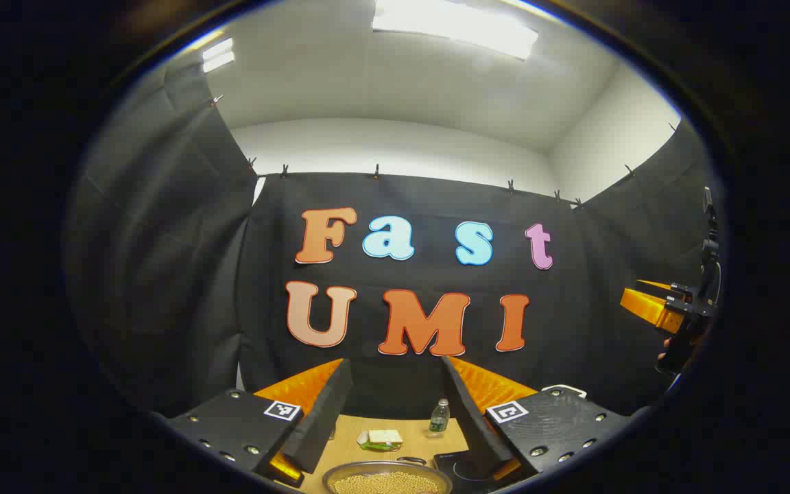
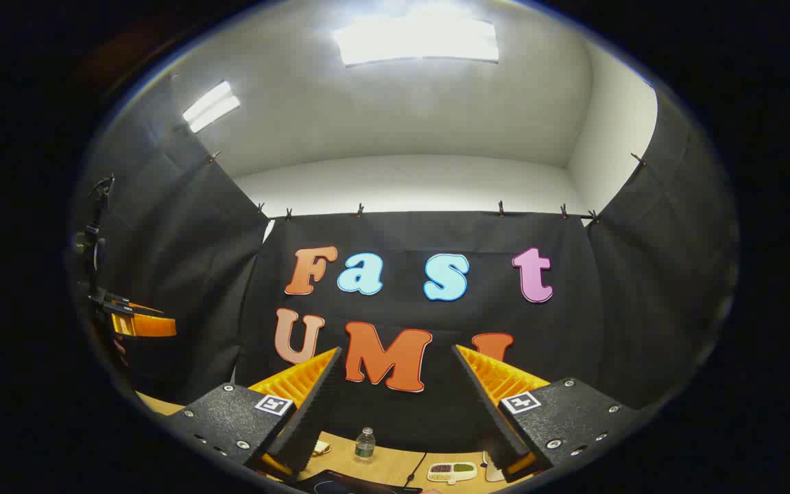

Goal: First push the handle of the pot to place it horizontally, then grasp the pot with both hands and set it on the induction cooktop.

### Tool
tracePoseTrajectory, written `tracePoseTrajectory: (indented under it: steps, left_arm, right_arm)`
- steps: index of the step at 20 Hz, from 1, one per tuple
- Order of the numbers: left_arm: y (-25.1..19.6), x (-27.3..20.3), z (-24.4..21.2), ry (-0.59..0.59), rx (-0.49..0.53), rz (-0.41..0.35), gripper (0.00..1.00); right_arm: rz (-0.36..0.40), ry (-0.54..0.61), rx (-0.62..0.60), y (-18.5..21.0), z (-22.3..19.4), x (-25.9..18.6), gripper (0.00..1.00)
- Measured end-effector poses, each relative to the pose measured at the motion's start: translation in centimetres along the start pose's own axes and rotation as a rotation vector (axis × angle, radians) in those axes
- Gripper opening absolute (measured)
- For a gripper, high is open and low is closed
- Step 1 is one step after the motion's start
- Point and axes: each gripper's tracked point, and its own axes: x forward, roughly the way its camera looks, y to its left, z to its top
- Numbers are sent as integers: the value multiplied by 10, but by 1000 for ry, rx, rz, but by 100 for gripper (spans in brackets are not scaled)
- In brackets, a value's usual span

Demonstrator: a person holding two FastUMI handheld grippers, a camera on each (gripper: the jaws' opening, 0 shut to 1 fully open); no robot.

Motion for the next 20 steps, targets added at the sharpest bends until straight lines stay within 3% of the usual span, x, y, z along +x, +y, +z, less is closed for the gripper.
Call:
tracePoseTrajectory:
  steps: [9, 14, 20]
  left_arm:
    - [-12, -12, 7, -70, 54, -44, 83]
    - [-13, -20, 23, -150, 131, -18, 82]
    - [-2, -26, 24, -130, 136, 42, 83]
  right_arm:
    - [-6, -18, 6, -3, 5, -7, 95]
    - [1, -12, 2, 3, 3, -8, 95]
    - [1, 3, 5, 3, -2, -7, 94]
